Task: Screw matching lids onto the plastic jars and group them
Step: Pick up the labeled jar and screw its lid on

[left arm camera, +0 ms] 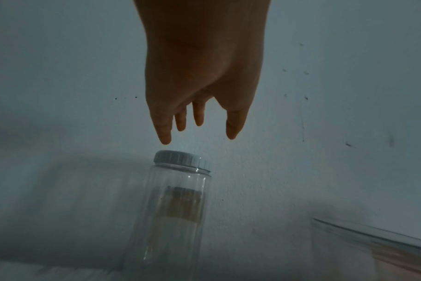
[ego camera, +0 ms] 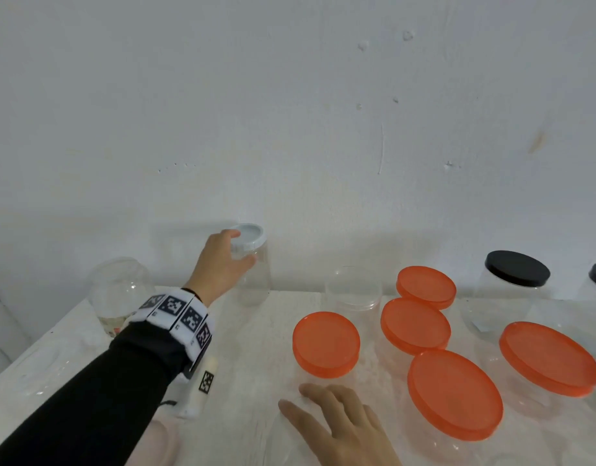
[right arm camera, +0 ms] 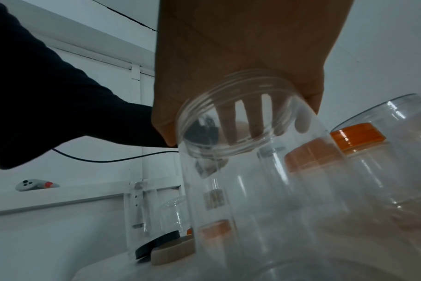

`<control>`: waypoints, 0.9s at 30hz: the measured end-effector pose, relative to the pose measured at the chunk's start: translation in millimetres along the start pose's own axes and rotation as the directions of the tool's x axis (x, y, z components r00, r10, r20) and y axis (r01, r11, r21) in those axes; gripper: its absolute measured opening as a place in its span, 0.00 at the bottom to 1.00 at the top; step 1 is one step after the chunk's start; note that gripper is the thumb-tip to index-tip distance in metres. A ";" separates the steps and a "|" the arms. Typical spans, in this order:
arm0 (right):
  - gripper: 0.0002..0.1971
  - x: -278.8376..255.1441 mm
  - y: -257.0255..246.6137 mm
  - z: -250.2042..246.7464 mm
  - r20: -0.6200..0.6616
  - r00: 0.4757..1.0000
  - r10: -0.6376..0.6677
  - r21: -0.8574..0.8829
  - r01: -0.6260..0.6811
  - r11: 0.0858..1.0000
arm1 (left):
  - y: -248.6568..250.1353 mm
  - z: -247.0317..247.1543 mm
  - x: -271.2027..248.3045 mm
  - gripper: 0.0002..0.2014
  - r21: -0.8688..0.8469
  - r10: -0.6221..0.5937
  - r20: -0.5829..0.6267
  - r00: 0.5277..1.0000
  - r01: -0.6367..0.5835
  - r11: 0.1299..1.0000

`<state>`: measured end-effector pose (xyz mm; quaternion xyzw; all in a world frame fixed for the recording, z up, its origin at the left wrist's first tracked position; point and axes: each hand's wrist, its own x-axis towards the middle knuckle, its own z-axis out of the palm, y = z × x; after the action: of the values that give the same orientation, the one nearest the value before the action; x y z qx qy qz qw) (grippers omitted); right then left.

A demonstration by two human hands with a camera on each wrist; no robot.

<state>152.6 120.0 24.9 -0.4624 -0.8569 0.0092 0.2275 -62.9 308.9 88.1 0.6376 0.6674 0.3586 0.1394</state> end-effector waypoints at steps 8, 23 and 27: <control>0.28 7.9 0.6 4.4 -0.074 0.997 0.037 0.098 -0.030 0.995 | 8.5 20.9 32.6 0.30 0.071 -0.022 -0.006 1.000 0.022 0.997; 0.35 2.2 -2.1 -9.6 0.259 0.959 0.117 -0.031 -0.113 0.993 | -60.7 -85.0 8.0 0.39 0.737 -0.540 -0.030 0.841 0.383 0.557; 0.38 2.0 0.2 -18.8 0.354 0.924 0.146 -0.090 -0.122 0.988 | -69.2 -92.8 -3.1 0.37 0.735 -0.511 0.027 0.859 0.329 0.593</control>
<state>159.2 118.0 42.5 -0.5178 -0.8502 0.0809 0.0504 -174.2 283.0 107.1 0.5016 0.8627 -0.0473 0.0429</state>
